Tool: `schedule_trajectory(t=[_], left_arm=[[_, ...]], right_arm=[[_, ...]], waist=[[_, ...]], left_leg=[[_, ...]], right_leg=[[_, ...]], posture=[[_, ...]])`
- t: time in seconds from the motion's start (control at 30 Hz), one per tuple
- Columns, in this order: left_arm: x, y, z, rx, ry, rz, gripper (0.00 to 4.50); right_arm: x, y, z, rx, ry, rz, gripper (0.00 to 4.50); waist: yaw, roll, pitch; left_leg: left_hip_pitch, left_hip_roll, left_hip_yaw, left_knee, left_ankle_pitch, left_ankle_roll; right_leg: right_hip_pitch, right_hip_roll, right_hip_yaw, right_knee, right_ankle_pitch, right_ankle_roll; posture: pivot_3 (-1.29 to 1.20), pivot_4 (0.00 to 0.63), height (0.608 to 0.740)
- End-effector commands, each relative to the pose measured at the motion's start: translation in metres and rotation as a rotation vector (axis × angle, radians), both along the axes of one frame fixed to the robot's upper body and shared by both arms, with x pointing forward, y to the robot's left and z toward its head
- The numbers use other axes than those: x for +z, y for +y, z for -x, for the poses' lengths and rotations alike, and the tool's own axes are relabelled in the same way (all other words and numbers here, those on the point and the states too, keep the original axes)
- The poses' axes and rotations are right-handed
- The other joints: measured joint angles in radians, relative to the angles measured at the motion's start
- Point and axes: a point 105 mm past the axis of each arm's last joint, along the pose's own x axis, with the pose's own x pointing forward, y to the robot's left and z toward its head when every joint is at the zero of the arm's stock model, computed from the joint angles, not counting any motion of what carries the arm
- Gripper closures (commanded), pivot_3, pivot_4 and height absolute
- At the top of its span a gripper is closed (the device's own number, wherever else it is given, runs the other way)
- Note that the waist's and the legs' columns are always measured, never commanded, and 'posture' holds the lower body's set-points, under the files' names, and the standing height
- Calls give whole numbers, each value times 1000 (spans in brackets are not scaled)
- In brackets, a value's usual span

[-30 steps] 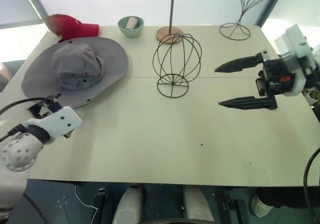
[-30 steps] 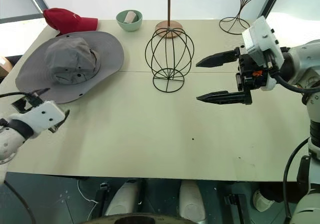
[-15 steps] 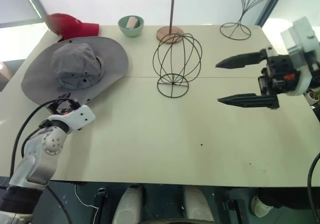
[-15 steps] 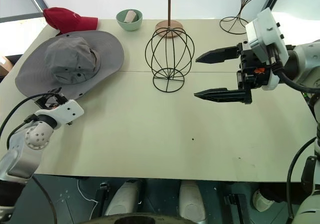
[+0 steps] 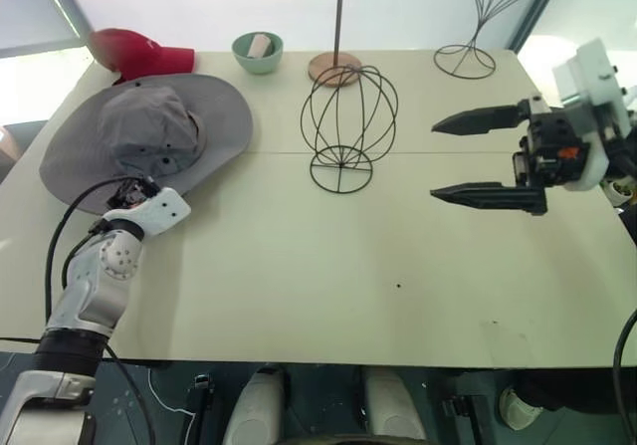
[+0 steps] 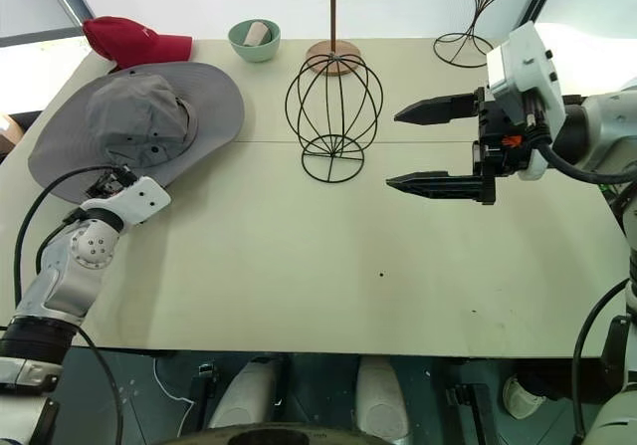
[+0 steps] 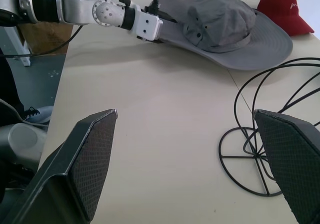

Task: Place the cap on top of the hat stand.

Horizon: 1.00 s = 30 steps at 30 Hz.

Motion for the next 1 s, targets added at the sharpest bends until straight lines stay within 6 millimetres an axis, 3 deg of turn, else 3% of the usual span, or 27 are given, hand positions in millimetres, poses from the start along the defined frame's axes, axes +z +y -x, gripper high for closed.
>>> schedule_trajectory(t=[0.03,0.07,0.1,0.27,0.37,0.5,0.8,0.9,1.0], left_arm=[[18,-3,-2,-34,-52,-15,3717],[20,-4,-2,-38,-56,-15,4250],[22,-4,-3,-40,-59,-15,4434],[45,-7,-8,-31,-97,64,4434],[73,-18,-12,-68,-142,151,4434],[117,-45,-10,-181,-214,131,4434],[207,-152,1,-511,-364,166,4434],[228,-175,7,-592,-450,110,4434],[235,-190,17,-658,-528,-43,4434]], right_arm=[[13,-2,5,-13,-65,-11,0],[14,-3,4,-24,-70,-17,0],[14,-3,3,-32,-73,-22,0],[18,-8,4,-50,-45,-44,0],[18,-12,0,-87,-82,-22,0],[19,-24,-1,-126,-101,-12,0],[30,-46,-19,-245,-164,-65,0],[29,-47,-19,-250,-164,-60,0],[29,-49,-18,-260,-163,-63,0]], waist=[[1,0,0],[1,0,0],[1,0,0],[2,0,0],[4,0,0],[4,-2,1],[3,-3,2],[-5,-3,2],[-14,-2,2]], left_leg=[[0,0,0,0,0,0],[0,0,0,0,0,0],[0,0,0,0,0,0],[-1,0,0,1,0,0],[-2,0,0,2,0,0],[-3,0,0,5,0,0],[-5,-1,0,9,0,0],[-5,-1,0,9,0,0],[-5,0,0,8,0,0]], right_leg=[[0,0,0,0,0,0],[0,0,0,0,0,0],[0,0,0,0,0,0],[0,0,0,0,0,0],[0,0,0,0,0,0],[0,0,0,1,0,0],[0,0,0,1,0,0],[0,0,0,1,0,1],[-1,0,0,1,0,1]], posture=[[0,150,740],[0,150,740],[0,150,740],[0,150,740],[0,150,740],[0,150,740],[0,150,740],[0,150,740],[0,150,740]])
